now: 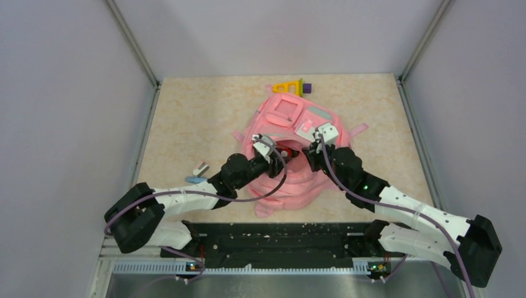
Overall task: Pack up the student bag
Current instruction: Place the stationery in the student bag.
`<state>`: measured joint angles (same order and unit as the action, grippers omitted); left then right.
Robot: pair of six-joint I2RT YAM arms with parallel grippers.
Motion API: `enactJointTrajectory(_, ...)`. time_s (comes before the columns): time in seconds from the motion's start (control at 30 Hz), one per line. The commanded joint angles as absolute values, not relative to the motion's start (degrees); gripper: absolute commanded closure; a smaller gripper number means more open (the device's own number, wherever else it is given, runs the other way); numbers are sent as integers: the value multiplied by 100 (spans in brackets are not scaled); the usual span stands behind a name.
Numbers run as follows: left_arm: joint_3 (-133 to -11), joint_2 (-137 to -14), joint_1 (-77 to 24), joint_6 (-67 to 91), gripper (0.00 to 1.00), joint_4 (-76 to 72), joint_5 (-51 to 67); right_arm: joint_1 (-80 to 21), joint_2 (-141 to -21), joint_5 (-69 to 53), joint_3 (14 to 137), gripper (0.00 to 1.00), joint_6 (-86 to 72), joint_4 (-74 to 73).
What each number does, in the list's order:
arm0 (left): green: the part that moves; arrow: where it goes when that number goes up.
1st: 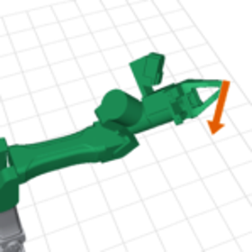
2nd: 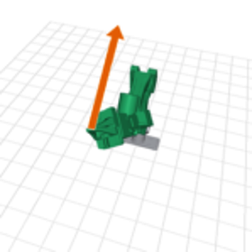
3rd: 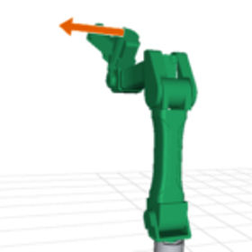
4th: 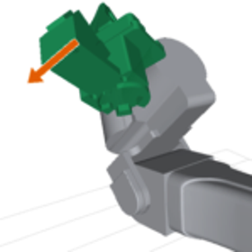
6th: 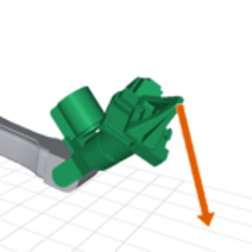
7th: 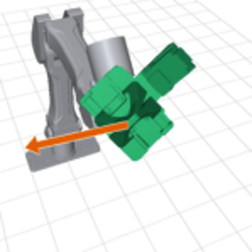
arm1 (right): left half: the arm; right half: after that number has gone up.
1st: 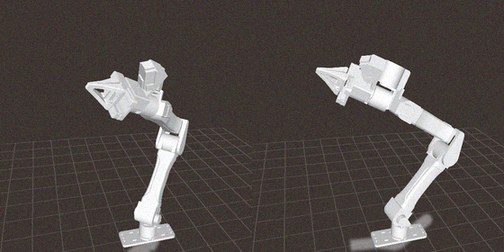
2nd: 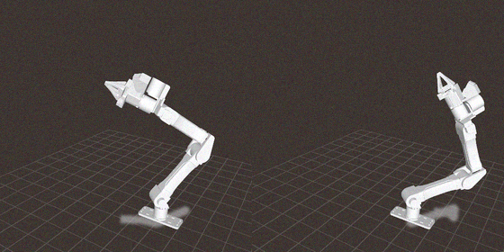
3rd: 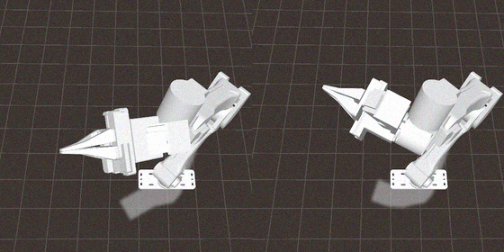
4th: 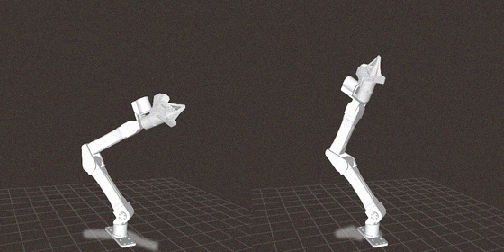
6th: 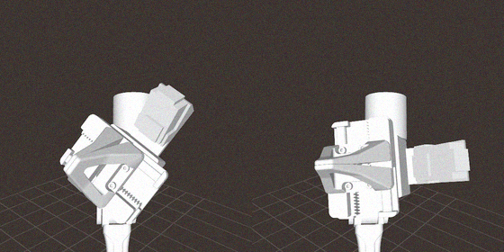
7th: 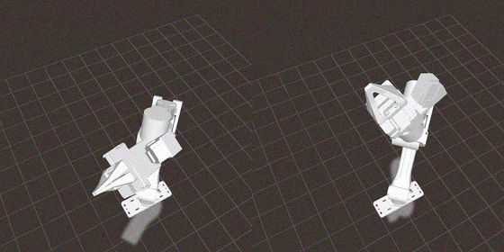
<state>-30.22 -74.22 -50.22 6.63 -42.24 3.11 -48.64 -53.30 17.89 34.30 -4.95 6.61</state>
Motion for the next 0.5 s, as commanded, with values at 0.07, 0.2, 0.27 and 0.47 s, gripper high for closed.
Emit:
enactJointTrajectory(0.07, -3124, -8356, -5228, 179, 92, -5210, -504, -4896, -5141, 1652, 3961, 100, -835, 1328)
enactJointTrajectory(0.2, -3113, -8904, -5229, 137, 91, -5971, -735, -4896, -5118, 1655, 3961, 100, -839, 1293)
enactJointTrajectory(0.27, -3136, -9122, -5238, 182, 88, -6256, -751, -4896, -5120, 1668, 3966, 100, -838, 1275)
enactJointTrajectory(0.47, -3164, -9208, -5247, 370, 63, -6281, -813, -4896, -5115, 1689, 3974, 100, -804, 1244)
